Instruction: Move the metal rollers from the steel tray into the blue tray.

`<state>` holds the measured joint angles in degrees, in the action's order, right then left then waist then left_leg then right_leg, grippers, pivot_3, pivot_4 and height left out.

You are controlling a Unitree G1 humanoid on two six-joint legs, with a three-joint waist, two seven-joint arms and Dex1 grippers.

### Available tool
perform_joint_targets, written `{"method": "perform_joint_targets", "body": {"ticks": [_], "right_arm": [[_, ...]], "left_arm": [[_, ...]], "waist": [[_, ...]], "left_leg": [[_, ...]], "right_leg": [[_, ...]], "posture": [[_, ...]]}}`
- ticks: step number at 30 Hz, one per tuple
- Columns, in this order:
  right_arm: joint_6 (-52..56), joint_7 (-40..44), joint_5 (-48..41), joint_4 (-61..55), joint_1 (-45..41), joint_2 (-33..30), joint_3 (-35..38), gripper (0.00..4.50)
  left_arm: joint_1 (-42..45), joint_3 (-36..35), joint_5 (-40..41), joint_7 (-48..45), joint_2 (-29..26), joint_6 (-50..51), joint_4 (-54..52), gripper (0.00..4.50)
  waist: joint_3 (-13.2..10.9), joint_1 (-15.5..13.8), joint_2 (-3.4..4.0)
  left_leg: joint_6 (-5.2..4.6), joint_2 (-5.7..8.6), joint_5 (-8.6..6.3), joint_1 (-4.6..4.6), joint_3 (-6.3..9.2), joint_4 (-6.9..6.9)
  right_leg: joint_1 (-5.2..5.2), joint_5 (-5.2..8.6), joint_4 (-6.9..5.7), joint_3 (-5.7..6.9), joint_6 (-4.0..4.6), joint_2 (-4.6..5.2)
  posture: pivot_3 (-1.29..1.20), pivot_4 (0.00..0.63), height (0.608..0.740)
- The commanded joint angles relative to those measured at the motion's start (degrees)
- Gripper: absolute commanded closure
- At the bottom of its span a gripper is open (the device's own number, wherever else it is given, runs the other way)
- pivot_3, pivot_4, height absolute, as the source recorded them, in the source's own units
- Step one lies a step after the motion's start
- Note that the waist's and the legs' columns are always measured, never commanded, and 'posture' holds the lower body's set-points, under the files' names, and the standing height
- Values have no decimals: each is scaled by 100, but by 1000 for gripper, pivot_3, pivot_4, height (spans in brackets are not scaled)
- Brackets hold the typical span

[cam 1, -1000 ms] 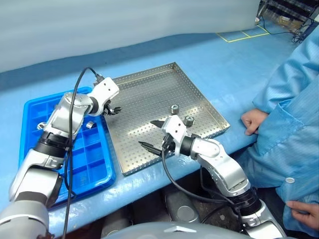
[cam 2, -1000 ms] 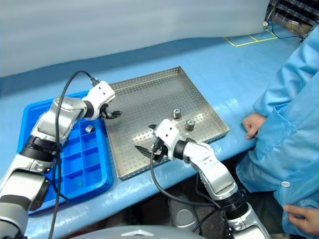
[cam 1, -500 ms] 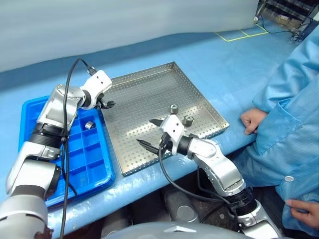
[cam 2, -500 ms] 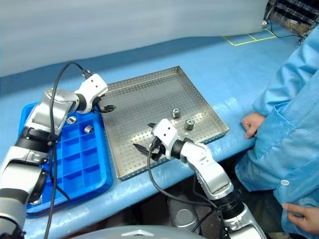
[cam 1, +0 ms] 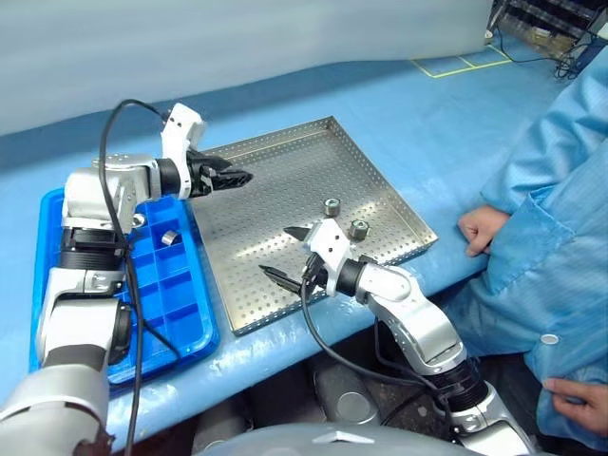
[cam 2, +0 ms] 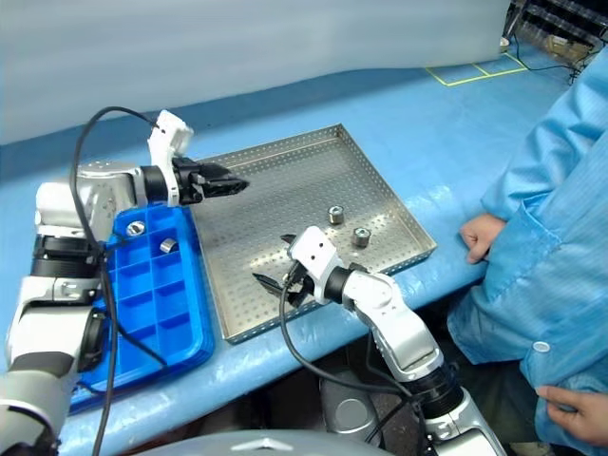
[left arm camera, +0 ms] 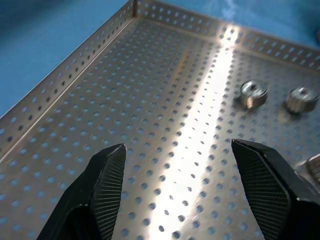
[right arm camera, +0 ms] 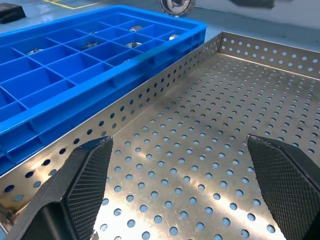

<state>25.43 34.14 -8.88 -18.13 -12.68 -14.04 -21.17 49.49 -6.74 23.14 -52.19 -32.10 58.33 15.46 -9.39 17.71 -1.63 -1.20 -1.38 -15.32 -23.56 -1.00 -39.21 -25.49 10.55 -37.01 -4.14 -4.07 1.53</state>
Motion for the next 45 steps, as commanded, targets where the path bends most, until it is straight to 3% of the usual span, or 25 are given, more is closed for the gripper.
{"method": "perform_joint_targets", "body": {"ticks": [1,8,12,17,23,31,41,45], "right_arm": [[-146,2,-13,-68,-30,33,10,0],[-176,4,14,-29,-42,86,-29,0],[-242,-112,-126,41,-71,276,159,0],[-107,-1122,-570,543,-465,1314,1074,0],[741,-1293,-2229,632,-864,2426,1848,0],[1512,-1115,-3531,710,-961,2519,1975,0],[1825,-1244,-4279,996,-1082,2512,2166,0],[1863,-1317,-4366,1078,-1109,2499,2195,930]], "left_arm": [[168,-706,712,133,63,730,-17,846],[36,-1038,1103,552,273,976,-84,846],[261,-1883,1483,1510,868,1040,-135,846],[104,-2499,2214,2303,1736,1134,-853,846],[-330,-2702,3063,2908,2486,1246,-1506,846],[-594,-2653,3672,3403,2641,957,-1705,846],[-741,-2406,4154,3698,2621,675,-1708,846],[-768,-2285,4265,3701,2568,590,-1662,826]], "waist": [[1,32,2],[2,29,2],[2,15,1],[2,27,1],[8,82,12],[8,112,12],[8,95,12],[8,100,12]], "left_leg": [[0,0,0,3,0,0],[4,1,3,6,2,-5],[4,2,3,5,5,-9],[4,3,3,2,6,-15],[4,8,2,3,13,-15],[3,23,3,2,19,-18],[3,39,3,1,20,-18],[3,40,3,-1,20,-17]], "right_leg": [[2,0,-3,-1,0,-1],[4,-1,-11,-2,1,0],[5,-3,-12,-1,0,4],[4,-12,-16,-3,-1,10],[8,-16,-21,-1,-2,11],[10,-15,-19,3,-2,8],[12,-15,-12,4,-3,2],[12,-15,-8,3,-3,1]], "posture": [[-340,150,740],[-335,150,740],[-342,150,740],[-351,150,740],[-348,150,740],[-323,150,740],[-326,150,740],[-328,150,740]]}}
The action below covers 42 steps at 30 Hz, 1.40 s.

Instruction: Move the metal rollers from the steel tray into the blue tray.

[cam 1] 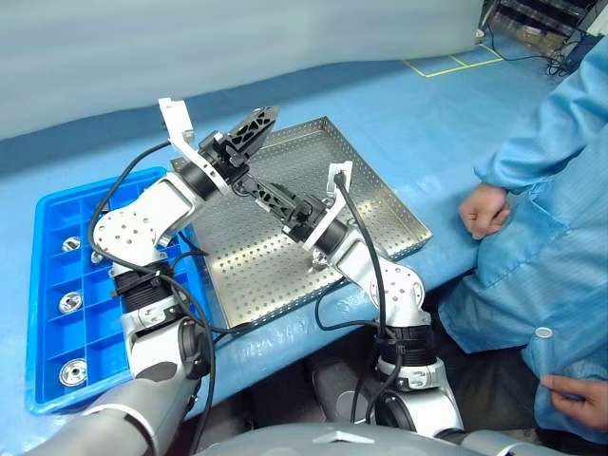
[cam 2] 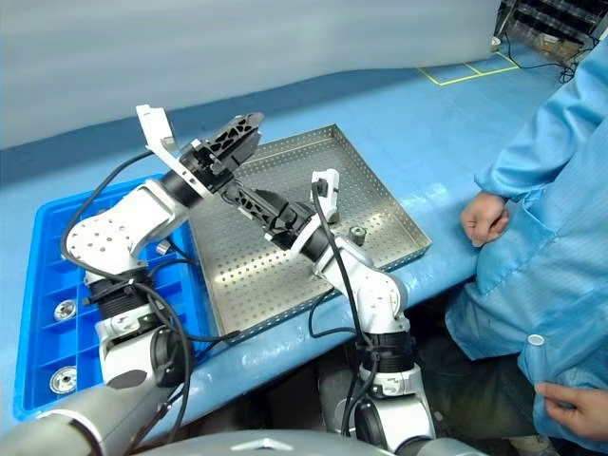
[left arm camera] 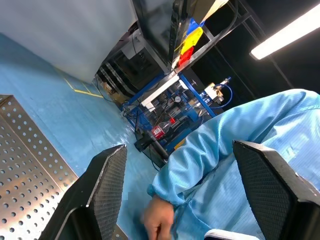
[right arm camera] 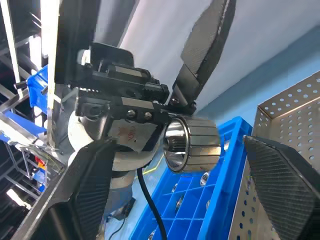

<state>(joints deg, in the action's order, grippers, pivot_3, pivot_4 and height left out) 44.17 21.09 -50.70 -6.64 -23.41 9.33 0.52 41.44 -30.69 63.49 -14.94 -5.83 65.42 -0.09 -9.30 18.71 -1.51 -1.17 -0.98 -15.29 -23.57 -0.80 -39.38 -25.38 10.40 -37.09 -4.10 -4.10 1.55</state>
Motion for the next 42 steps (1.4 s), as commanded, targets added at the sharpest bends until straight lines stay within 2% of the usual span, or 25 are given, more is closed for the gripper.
{"method": "perform_joint_targets", "body": {"ticks": [1,9,20,24,29,33,37,40,42], "right_arm": [[-5,-22,-201,-52,-39,162,33,1215],[-27,-72,-231,101,-73,169,64,3742],[-161,-56,-123,64,-60,117,50,3771],[-862,-215,1509,-184,-31,-532,-814,3771],[-1458,-254,2797,-345,-13,-1148,-1649,3771],[-1724,-236,3317,-289,-58,-1301,-1951,3771],[-2019,-127,4003,-222,-210,-1508,-2335,3771],[-2128,225,3975,-353,-301,-1459,-2464,3771],[-1991,688,3613,-631,-422,-1322,-2587,3771]], "left_arm": [[33,130,249,-22,-69,-145,-102,826],[9,338,379,76,-59,-297,-37,826],[-83,595,222,200,-78,-583,-87,826],[-147,562,-68,600,-313,-848,-269,826],[-400,330,-296,1170,-875,-1026,-801,826],[-738,24,-241,1562,-1128,-1231,-1060,826],[-1173,-306,-200,1948,-1348,-1375,-1395,826],[-1668,-505,-344,2120,-1673,-1430,-1855,826],[-2365,-333,-886,1821,-2326,-1469,-2484,826]], "waist": [[0,0,0],[0,-4,0],[0,-5,0],[0,5,2],[0,2,2],[1,-21,2],[1,-184,1],[0,-302,-1],[-1,-335,-5]], "left_leg": [[0,0,0,0,0,0],[0,0,0,-2,1,1],[0,0,0,-3,1,1],[0,0,0,-2,-1,3],[0,0,0,-3,-2,6],[3,-7,2,3,-5,12],[7,-16,4,3,-3,13],[7,-15,4,0,0,13],[8,-19,4,-1,1,17]], "right_leg": [[0,0,1,0,0,0],[1,0,6,0,-1,-1],[1,0,8,0,-1,-2],[0,0,9,-2,-2,-2],[-4,0,9,-5,-2,-3],[-5,-1,8,-9,-1,-8],[-5,0,8,-6,0,-6],[-6,-1,11,-3,0,-5],[-10,-1,10,-3,2,-5]], "posture": [[-328,150,740],[-327,150,740],[-329,150,740],[-324,150,740],[-288,150,740],[-256,150,740],[-207,150,740],[-166,150,740],[-144,150,740]]}}
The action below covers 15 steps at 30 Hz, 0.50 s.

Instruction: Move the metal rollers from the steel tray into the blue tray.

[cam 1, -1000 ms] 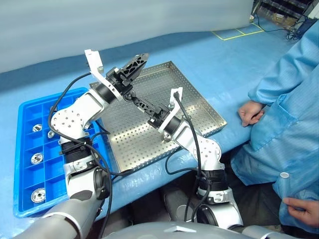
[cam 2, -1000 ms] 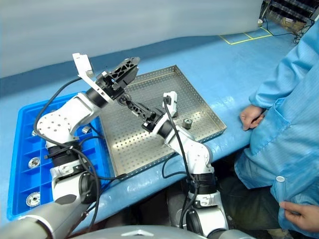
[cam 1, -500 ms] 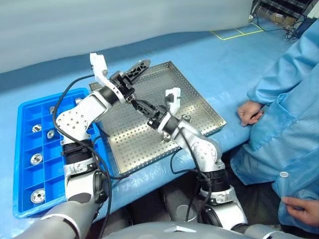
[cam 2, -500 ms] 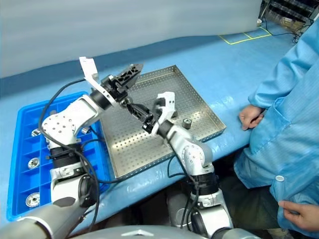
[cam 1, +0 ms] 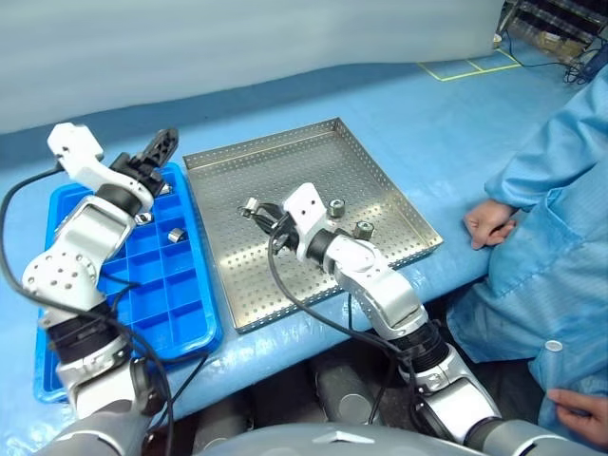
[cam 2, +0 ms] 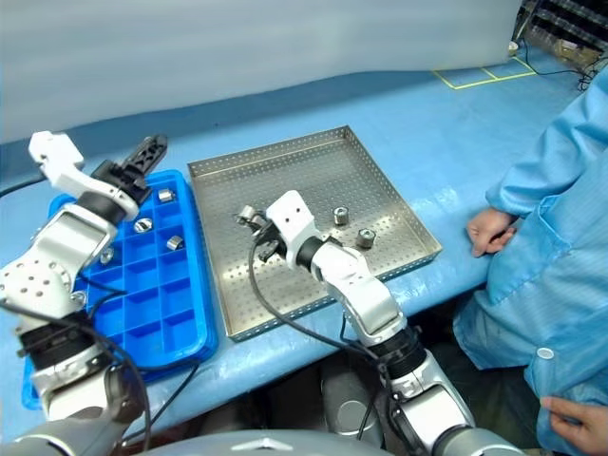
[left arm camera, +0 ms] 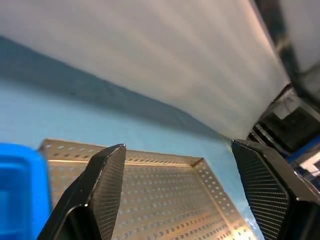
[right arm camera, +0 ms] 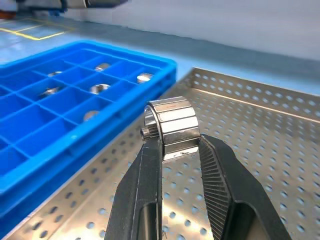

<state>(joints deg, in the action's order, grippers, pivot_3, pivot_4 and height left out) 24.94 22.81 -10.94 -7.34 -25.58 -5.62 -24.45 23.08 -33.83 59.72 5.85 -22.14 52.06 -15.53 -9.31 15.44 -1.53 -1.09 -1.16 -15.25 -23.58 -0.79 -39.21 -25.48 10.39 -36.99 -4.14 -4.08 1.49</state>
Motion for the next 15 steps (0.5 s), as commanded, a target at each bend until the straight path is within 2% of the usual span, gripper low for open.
{"method": "perform_joint_targets", "body": {"ticks": [1,5,8,12,15], "right_arm": [[5,694,-476,-648,-270,242,-168,3771],[174,1042,-570,-520,-450,532,-474,3771],[121,1158,-375,-134,-542,680,-717,3771],[-28,1338,-269,523,-629,936,-901,3771],[-220,1449,-127,1226,-764,1228,-999,3771]], "left_arm": [[-940,151,-912,-431,-1081,-202,-1255,826],[-2168,62,-1514,-791,-1779,-289,-2004,826],[-3122,-108,-2339,-941,-2284,-317,-2321,826],[-3623,-628,-2459,-1016,-2089,-289,-2569,826],[-3917,-837,-2552,-1005,-1849,-215,-2757,826]], "waist": [[-1,-8,-4],[2,-287,-6],[3,-502,-9],[3,-904,-13],[11,-1086,-26]], "left_leg": [[2,0,0,0,-3,5],[17,-17,7,4,15,23],[21,-24,9,4,22,23],[36,-29,19,5,27,22],[44,-41,24,11,25,22]], "right_leg": [[-5,0,1,-1,5,-3],[-8,7,-2,17,20,1],[-5,12,1,30,32,0],[-2,42,3,50,82,3],[1,37,3,71,100,-1]], "posture": [[-125,150,740],[-64,150,740],[-9,150,740],[51,150,740],[84,150,740]]}}
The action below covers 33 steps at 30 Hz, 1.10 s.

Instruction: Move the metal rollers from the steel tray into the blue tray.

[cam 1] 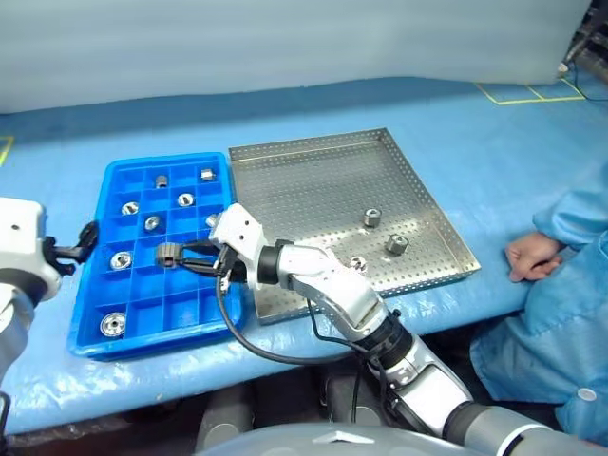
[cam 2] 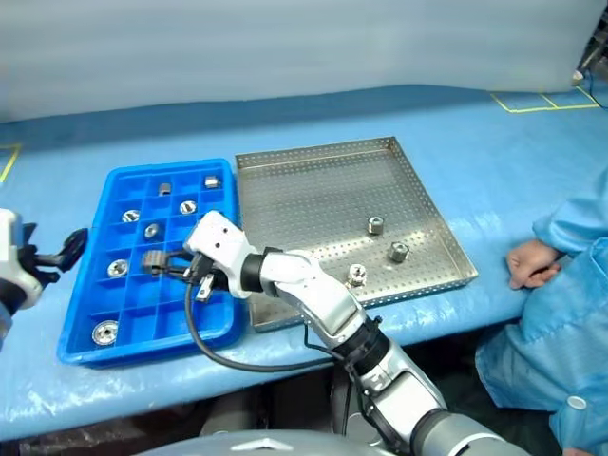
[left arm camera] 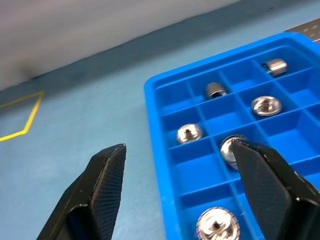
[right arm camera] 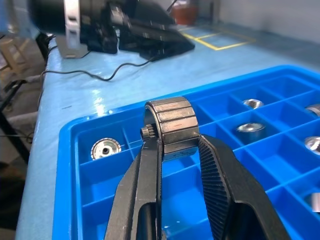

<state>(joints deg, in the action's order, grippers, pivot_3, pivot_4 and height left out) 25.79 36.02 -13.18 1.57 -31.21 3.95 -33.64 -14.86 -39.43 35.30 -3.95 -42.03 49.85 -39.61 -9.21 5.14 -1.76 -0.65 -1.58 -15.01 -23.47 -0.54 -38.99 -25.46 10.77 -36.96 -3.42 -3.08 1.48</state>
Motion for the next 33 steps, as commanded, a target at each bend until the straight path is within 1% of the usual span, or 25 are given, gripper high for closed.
{"method": "perform_joint_targets", "body": {"ticks": [1,6,9,13,17,25,33], "right_arm": [[-359,178,119,515,-243,349,-62,3771],[-707,274,257,1313,-483,676,113,3771],[-911,308,313,1732,-645,818,203,3771],[-1175,252,436,2300,-856,905,346,3771],[-1320,243,463,2576,-976,942,494,3771],[-1411,294,471,2626,-1017,1084,505,3771],[-1631,277,516,3003,-1197,1289,470,3771]], "left_arm": [[-174,-310,-120,-27,221,11,-391,826],[-339,-245,-196,-16,515,60,-583,826],[-356,-207,-243,-9,643,87,-665,826],[-404,-222,-254,-22,763,99,-767,826],[-435,-192,-299,-46,858,103,-814,826],[-340,-131,-410,-94,899,132,-789,826],[-368,-195,-472,-110,994,193,-880,826]], "waist": [[1,-108,-2],[5,-371,-9],[6,-463,-9],[5,-469,-9],[4,-474,-6],[4,-491,-5],[3,-515,-4]], "left_leg": [[3,1,1,1,-5,0],[17,1,10,10,7,0],[19,0,11,30,8,0],[23,-1,13,51,13,4],[24,-1,13,81,26,14],[27,-1,15,83,40,16],[28,-2,15,84,48,17]], "right_leg": [[0,-4,1,6,8,-4],[6,-7,3,35,27,-11],[18,0,7,49,36,-10],[39,12,5,59,32,-13],[89,18,8,64,38,-13],[91,26,7,71,32,-13],[89,28,8,75,34,-13]], "posture": [[90,150,740],[125,150,740],[142,150,740],[158,150,740],[161,150,740],[163,150,740],[194,150,740]]}}
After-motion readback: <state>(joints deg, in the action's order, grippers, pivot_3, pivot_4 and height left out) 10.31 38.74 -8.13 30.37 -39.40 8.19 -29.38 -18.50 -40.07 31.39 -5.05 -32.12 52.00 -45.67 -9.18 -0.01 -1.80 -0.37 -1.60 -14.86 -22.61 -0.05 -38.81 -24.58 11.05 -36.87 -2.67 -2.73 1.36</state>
